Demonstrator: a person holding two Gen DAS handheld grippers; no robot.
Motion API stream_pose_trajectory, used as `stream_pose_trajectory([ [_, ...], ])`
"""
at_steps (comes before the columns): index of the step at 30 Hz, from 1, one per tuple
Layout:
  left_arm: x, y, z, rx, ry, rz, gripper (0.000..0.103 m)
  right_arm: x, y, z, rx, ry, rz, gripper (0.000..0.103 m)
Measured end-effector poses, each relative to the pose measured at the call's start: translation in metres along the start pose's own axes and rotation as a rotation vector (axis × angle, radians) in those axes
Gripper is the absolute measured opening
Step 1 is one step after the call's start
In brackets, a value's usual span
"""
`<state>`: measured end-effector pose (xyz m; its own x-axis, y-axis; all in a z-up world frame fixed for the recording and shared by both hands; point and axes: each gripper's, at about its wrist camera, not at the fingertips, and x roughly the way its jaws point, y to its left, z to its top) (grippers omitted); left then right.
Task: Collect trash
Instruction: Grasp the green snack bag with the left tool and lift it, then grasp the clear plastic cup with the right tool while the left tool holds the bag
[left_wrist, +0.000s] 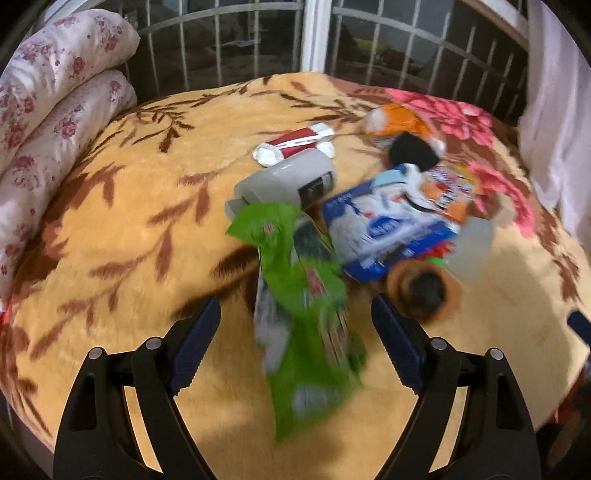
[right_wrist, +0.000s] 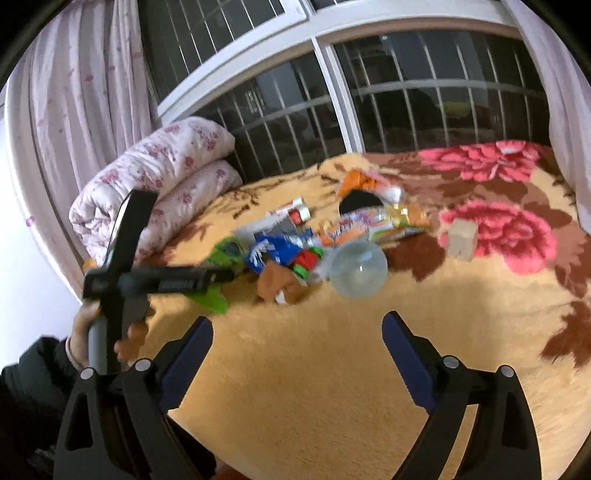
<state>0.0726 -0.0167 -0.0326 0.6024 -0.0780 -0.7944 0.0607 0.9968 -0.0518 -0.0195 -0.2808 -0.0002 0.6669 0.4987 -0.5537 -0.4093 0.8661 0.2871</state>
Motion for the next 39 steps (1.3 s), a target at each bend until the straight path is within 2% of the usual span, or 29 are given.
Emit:
stream_pose_trajectory([
  [3, 0.018, 0.001, 0.004, -0.028, 0.013, 0.03, 0.081, 0.006, -0.002, -0.004, 0.003, 0.025, -0.002, 0.091],
  [4, 0.021, 0.002, 0.004, -0.037, 0.012, 0.038, 0.074, 0.007, -0.002, -0.005, -0.002, 0.026, -0.007, 0.091],
  [5, 0.026, 0.003, 0.003, -0.044, 0.022, 0.037, 0.056, 0.008, -0.001, -0.006, -0.007, 0.029, -0.011, 0.091],
  [6, 0.03, 0.004, 0.002, -0.047, 0.044, 0.028, 0.047, 0.009, 0.001, -0.007, -0.017, 0.031, -0.015, 0.091],
  [7, 0.033, 0.005, 0.0, -0.055, 0.054, 0.035, 0.041, 0.01, 0.003, -0.008, -0.026, 0.03, -0.02, 0.091],
  [10, 0.025, 0.006, -0.004, -0.056, 0.018, 0.037, 0.036, 0.013, 0.009, -0.01, -0.064, 0.035, -0.044, 0.092],
  [17, -0.007, 0.005, -0.018, -0.024, -0.037, 0.063, 0.033, 0.024, 0.02, -0.011, -0.103, 0.053, -0.071, 0.093],
  [22, -0.041, 0.006, -0.031, -0.001, -0.079, 0.056, 0.033, 0.034, 0.013, 0.0, -0.046, 0.064, -0.063, 0.093],
  [27, -0.065, 0.008, -0.053, 0.021, -0.116, 0.038, 0.033, 0.045, 0.003, 0.019, 0.067, 0.061, -0.016, 0.093],
  [34, -0.071, 0.011, -0.077, 0.02, -0.164, 0.003, 0.033, 0.075, 0.004, 0.041, 0.107, 0.085, -0.049, 0.09],
  [39, -0.065, 0.02, -0.081, -0.012, -0.148, -0.028, 0.033, 0.11, -0.004, 0.052, 0.163, 0.141, -0.106, 0.063],
])
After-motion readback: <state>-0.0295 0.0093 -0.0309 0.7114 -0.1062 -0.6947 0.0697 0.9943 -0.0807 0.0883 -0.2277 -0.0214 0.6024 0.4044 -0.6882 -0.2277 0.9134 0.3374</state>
